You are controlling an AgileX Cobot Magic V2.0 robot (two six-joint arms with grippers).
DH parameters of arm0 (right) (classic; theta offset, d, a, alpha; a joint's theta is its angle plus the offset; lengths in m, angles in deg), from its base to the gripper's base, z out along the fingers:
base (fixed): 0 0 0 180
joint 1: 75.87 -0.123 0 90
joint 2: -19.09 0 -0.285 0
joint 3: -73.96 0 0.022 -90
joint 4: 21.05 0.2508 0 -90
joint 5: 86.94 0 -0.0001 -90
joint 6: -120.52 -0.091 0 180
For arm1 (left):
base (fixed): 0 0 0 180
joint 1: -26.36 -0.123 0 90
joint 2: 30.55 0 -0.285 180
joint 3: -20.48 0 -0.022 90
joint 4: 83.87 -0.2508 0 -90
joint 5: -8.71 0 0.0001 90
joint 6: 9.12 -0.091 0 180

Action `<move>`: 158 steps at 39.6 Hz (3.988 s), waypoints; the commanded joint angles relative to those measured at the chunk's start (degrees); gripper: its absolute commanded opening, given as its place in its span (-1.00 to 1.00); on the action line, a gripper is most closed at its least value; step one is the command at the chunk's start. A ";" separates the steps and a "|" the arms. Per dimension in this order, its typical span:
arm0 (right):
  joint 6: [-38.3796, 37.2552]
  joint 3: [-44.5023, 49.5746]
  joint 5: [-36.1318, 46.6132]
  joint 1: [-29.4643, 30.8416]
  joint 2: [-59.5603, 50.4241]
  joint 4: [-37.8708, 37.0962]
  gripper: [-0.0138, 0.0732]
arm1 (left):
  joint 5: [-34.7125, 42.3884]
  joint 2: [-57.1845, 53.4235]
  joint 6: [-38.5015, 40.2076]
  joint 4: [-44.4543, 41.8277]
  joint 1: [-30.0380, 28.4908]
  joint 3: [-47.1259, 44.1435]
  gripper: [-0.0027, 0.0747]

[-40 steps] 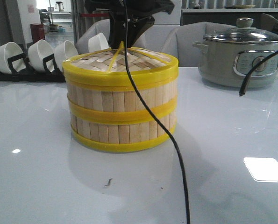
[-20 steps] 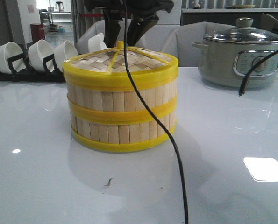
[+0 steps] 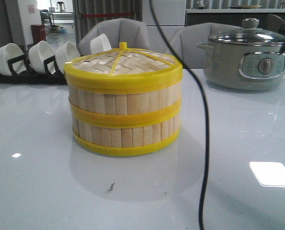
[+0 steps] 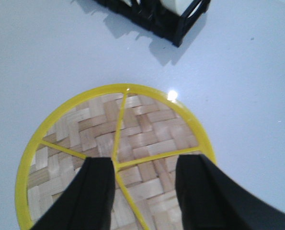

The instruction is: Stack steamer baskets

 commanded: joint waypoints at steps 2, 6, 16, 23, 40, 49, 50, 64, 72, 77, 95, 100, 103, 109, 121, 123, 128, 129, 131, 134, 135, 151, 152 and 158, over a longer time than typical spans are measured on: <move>0.11 6.05 7.98 3.68 -11.56 -0.55 0.27 | 4.71 0.00 0.33 0.61 0.25 1.73 -0.71; 0.11 15.42 12.62 7.19 -19.41 -0.55 0.27 | 4.71 0.00 0.33 0.61 0.25 1.73 -0.71; 0.11 42.88 25.60 17.58 -42.11 -0.55 0.27 | 4.71 0.00 0.33 0.61 0.25 1.73 -0.71; 0.11 58.60 30.29 23.19 -56.60 -0.55 0.27 | 4.71 0.00 0.33 0.61 0.25 1.73 -0.71; 0.11 84.28 29.47 28.06 -83.71 -0.55 0.27 | 4.71 0.00 0.33 0.61 0.25 1.73 -0.71; 0.11 94.15 29.37 32.54 -90.04 -0.55 0.27 | 4.71 0.00 0.33 0.61 0.25 1.73 -0.71; 0.11 95.00 29.44 32.90 -90.37 -0.55 0.27 | 4.71 0.00 0.33 0.61 0.25 1.73 -0.71; 0.11 96.21 31.48 33.48 -90.64 -0.55 -0.51 | 4.71 0.00 0.33 0.61 0.25 1.73 -0.71; 0.11 96.21 31.43 33.48 -90.64 -0.55 -0.57 | 4.71 0.00 0.33 0.61 0.25 1.73 -0.71; 0.11 96.21 31.49 33.48 -90.64 -0.55 -0.57 | 4.71 0.00 0.33 0.61 0.25 1.73 -0.71; 0.11 96.21 31.49 33.48 -90.64 -0.55 -0.57 | 4.71 0.00 0.33 0.61 0.25 1.73 -0.71; 0.11 96.21 31.49 33.48 -90.64 -0.55 -0.57 | 4.71 0.00 0.33 0.61 0.25 1.73 -0.71; 0.11 96.21 31.49 33.48 -90.64 -0.55 -0.57 | 4.71 0.00 0.33 0.61 0.25 1.73 -0.71; 0.11 96.21 31.49 33.48 -90.64 -0.55 -0.57 | 4.71 0.00 0.33 0.61 0.25 1.73 -0.71; 0.11 96.21 31.49 33.48 -90.64 -0.55 -0.57 | 17.01 -2.04 0.33 -2.03 0.25 0.75 -0.71; 0.11 96.21 31.49 33.48 -90.64 -0.55 -0.57 | 21.03 -3.69 0.33 -2.03 0.25 -0.63 -0.71; 0.11 96.21 31.49 33.48 -90.64 -0.55 -0.57 | 25.95 -8.67 0.33 -2.03 0.25 -6.22 -0.71; 0.11 96.21 31.49 33.48 -90.64 -0.55 -0.57 | 26.31 -9.66 0.33 -2.03 0.25 -7.33 -0.71; 0.11 96.21 31.49 33.48 -90.64 -0.55 -0.57 | 27.15 -12.07 0.33 -2.03 0.25 -10.03 -0.71; 0.11 96.21 31.49 33.48 -90.64 -0.55 -0.57 | 27.73 -15.80 0.33 -2.03 -0.11 -13.84 -0.71; 0.11 96.21 31.49 33.48 -90.64 -0.55 -0.57 | 27.73 -17.16 0.33 -2.03 -0.35 -15.27 -0.71; 0.11 96.21 31.49 33.48 -90.64 -0.55 -0.57 | 26.67 -32.81 0.33 -1.33 -4.43 -28.11 -0.71; 0.11 96.21 31.49 33.48 -90.64 -0.55 -0.57 | 25.95 -32.67 0.33 -1.61 -4.43 -28.11 -0.71; 0.11 96.21 31.54 33.48 -90.64 -0.55 -0.57 | 25.49 -32.66 0.33 -2.99 -4.43 -28.00 -0.71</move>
